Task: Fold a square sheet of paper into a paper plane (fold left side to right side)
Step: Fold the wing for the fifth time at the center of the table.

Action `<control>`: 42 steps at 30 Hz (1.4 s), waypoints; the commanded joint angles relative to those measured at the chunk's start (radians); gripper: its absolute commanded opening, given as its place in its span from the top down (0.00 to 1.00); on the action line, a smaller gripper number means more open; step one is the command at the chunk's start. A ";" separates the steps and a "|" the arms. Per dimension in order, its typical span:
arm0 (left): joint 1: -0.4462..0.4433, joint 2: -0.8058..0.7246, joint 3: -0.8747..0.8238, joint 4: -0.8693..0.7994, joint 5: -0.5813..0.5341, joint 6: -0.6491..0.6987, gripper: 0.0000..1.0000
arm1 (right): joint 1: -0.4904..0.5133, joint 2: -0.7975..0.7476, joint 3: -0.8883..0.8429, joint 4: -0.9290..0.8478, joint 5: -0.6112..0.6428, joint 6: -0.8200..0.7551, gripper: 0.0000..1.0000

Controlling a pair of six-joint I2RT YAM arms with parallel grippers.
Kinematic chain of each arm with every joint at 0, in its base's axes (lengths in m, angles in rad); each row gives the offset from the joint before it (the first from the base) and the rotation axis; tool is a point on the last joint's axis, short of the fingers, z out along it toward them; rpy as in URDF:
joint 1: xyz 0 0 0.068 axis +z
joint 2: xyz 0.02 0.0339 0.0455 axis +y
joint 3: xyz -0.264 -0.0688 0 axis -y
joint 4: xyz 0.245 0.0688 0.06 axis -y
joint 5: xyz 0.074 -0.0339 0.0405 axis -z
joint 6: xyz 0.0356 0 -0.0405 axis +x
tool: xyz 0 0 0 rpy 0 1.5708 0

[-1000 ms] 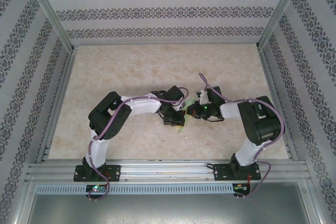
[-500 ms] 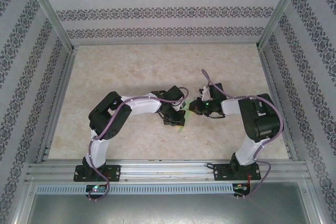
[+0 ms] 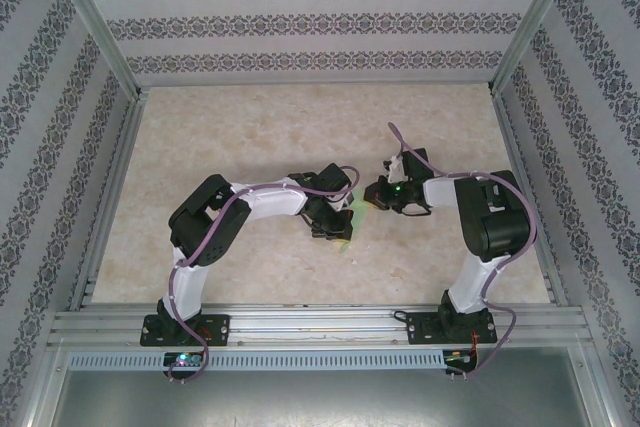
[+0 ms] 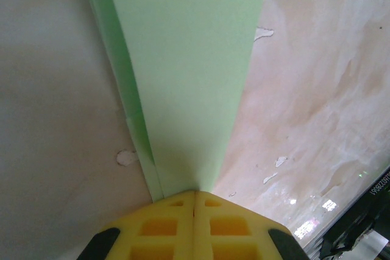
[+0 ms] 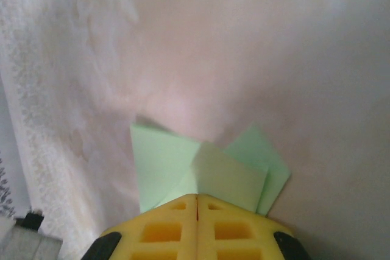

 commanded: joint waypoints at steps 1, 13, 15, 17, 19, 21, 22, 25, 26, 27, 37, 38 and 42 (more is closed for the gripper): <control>-0.014 0.102 -0.052 -0.139 -0.152 0.015 1.00 | -0.042 0.038 0.051 0.029 0.153 -0.055 1.00; -0.014 0.094 -0.059 -0.135 -0.154 0.013 1.00 | -0.068 0.033 0.138 -0.031 0.137 -0.068 1.00; -0.014 0.093 -0.060 -0.133 -0.156 0.013 1.00 | -0.070 -0.008 0.138 -0.059 0.141 -0.075 1.00; -0.014 0.090 -0.062 -0.132 -0.157 0.013 1.00 | -0.071 -0.062 0.126 -0.086 0.139 -0.077 1.00; -0.014 0.087 -0.064 -0.129 -0.159 0.013 1.00 | -0.070 -0.119 0.099 -0.103 0.131 -0.064 1.00; -0.014 0.082 -0.067 -0.128 -0.162 0.011 1.00 | -0.062 -0.176 0.058 -0.112 0.116 -0.035 1.00; -0.014 0.081 -0.069 -0.129 -0.163 0.012 1.00 | -0.051 -0.205 0.031 -0.109 0.105 -0.015 1.00; -0.014 0.079 -0.069 -0.127 -0.163 0.012 1.00 | -0.003 -0.260 -0.050 -0.079 0.085 0.070 1.00; -0.014 0.079 -0.068 -0.127 -0.163 0.012 1.00 | 0.018 -0.269 -0.079 -0.057 0.080 0.103 1.00; -0.014 0.079 -0.070 -0.126 -0.162 0.012 1.00 | 0.035 -0.272 -0.098 -0.039 0.078 0.130 1.00; -0.014 0.079 -0.068 -0.126 -0.164 0.011 1.00 | 0.172 -0.249 -0.181 0.033 0.129 0.257 1.00; -0.014 0.078 -0.068 -0.127 -0.165 0.011 1.00 | 0.178 -0.247 -0.188 0.039 0.130 0.269 1.00; -0.014 0.077 -0.069 -0.127 -0.165 0.011 1.00 | 0.200 -0.237 -0.214 0.060 0.135 0.297 1.00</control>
